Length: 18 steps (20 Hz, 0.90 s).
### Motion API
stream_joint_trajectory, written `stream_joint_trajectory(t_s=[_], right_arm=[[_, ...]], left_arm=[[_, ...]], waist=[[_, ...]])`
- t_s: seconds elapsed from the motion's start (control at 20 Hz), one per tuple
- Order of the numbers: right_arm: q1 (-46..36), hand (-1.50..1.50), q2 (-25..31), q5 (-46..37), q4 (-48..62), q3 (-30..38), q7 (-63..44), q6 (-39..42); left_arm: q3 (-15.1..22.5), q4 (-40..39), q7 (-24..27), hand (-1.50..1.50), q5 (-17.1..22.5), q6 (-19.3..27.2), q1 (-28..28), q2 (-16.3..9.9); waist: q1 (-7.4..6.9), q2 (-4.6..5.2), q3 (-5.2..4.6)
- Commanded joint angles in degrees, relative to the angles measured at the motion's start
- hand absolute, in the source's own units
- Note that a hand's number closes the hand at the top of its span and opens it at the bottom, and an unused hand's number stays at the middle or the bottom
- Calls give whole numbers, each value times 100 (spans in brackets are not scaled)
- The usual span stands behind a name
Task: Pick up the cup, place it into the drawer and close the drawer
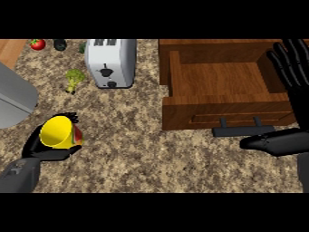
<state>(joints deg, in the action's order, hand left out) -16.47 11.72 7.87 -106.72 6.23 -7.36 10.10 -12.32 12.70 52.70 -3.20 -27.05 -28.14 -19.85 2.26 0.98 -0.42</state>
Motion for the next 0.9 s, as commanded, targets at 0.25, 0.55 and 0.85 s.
stream_joint_trajectory(t_s=[0.25, 0.55, 0.85], right_arm=[[-55, -150, 149, 21, -151, 16, -162, 90], [-190, -150, 85, 101, 131, 174, -131, -22], [26, -150, 119, 58, 48, 137, -87, 75]], left_arm=[[-179, 382, 1549, 150, -45, 1299, 38, 304], [-936, 386, 1724, 150, 618, 2230, 53, 917], [-844, 670, 1776, 150, 690, 1554, -307, 1256]], waist=[[55, -4, -3], [-70, -18, 9], [-112, -60, 27]])
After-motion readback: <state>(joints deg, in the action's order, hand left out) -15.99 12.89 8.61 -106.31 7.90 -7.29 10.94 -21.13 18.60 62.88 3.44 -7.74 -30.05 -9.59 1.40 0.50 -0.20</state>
